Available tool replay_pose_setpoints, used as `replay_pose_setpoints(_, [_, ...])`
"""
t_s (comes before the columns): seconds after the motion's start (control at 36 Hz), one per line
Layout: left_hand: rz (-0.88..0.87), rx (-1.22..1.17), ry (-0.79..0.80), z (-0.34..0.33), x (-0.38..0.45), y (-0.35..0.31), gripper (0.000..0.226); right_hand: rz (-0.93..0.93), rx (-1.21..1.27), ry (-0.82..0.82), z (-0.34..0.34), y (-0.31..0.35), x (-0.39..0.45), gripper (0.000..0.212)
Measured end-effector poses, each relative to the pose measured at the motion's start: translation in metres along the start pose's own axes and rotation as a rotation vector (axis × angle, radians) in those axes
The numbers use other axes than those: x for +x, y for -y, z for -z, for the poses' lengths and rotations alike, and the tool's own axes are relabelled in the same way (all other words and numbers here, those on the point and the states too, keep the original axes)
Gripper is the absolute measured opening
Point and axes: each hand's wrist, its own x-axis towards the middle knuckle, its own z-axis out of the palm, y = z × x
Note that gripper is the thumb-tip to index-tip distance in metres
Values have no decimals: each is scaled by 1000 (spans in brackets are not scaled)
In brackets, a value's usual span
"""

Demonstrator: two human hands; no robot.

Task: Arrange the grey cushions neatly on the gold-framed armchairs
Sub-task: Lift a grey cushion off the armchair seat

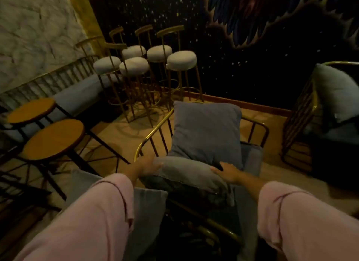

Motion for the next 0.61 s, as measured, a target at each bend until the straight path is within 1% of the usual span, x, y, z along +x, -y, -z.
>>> replay_pose_setpoints(0.06, [19,-2,-7,-8,16,9,73,-58,52,62,-5,11,-1,107])
replay_pose_setpoints(0.08, [38,-1,-14,-14,26,16,72,-66,119,77,-13,12,1,105])
replay_pose_setpoints(0.14, [86,19,-32,-24,43,27,68,-138,259,40,-28,8,10,123])
replay_pose_setpoints(0.17, [116,23,-31,-29,52,31,67,-199,312,45,-34,6,20,123])
replay_pose_setpoints(0.22, [155,-35,-50,-34,67,36,66,-298,365,32,-39,3,34,103])
replay_pose_setpoints(0.25, [172,-75,-61,-37,74,38,67,-346,390,29,-41,1,41,96])
replay_pose_setpoints(0.28, [210,-123,-60,-39,81,40,70,-391,389,45,-43,-5,49,95])
replay_pose_setpoints(0.33, [293,-207,-36,-43,95,42,82,-469,419,90,-45,-13,67,100])
replay_pose_setpoints(0.44, [469,-302,-12,-48,123,40,111,-638,538,116,-51,-27,94,104])
replay_pose_setpoints(0.53, [582,-236,2,-52,143,38,128,-700,627,108,-57,-38,104,108])
replay_pose_setpoints(0.56, [608,-197,10,-53,149,36,131,-708,656,105,-59,-42,108,109])
replay_pose_setpoints(0.61, [647,-128,34,-55,161,36,129,-726,711,94,-63,-49,113,111])
